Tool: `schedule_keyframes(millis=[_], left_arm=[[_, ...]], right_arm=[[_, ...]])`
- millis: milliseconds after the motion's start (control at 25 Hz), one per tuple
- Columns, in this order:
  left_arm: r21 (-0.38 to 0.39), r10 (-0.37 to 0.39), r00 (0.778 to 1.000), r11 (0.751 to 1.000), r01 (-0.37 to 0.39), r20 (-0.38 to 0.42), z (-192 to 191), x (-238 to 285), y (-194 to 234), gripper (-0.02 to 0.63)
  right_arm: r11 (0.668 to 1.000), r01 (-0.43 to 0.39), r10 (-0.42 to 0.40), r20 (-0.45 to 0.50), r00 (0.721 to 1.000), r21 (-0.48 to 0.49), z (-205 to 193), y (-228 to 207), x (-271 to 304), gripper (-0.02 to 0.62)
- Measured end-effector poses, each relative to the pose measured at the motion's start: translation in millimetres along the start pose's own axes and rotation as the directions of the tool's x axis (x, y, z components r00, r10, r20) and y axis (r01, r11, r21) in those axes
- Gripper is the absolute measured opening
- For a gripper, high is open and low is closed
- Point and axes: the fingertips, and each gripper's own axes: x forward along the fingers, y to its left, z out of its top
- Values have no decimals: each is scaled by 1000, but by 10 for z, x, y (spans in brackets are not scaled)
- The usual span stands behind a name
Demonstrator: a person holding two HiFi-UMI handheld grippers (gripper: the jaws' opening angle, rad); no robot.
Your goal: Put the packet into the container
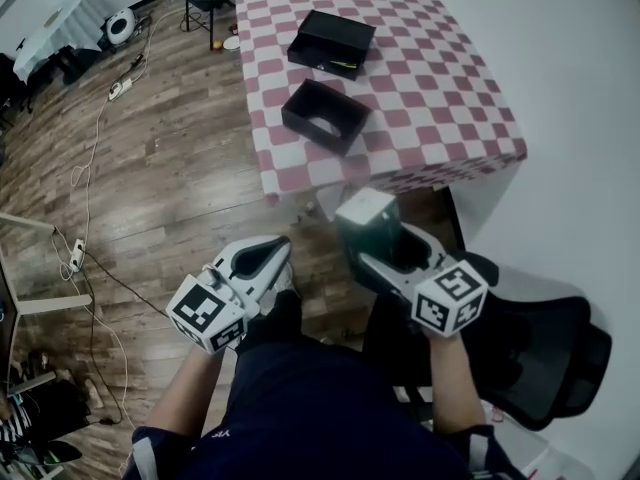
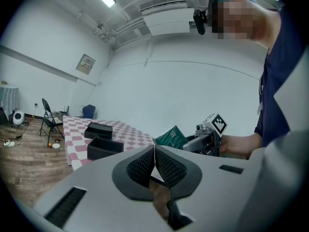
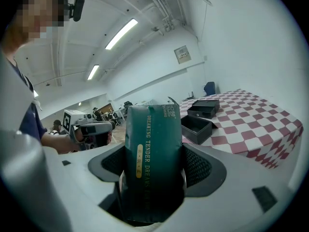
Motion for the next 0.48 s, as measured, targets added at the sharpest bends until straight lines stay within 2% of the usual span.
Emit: schedule_keyframes(millis=[200,480], left_arm=[[-24,-33,999,999,32,-23,152,151,618,28],[-20,-61,998,998,60,-27,382,336,1389,28]], right_arm=[[1000,19,-19,-21,1000,12,350,-158,531,367],[999,53,-53,-48,997,13,750,-379,1116,367]])
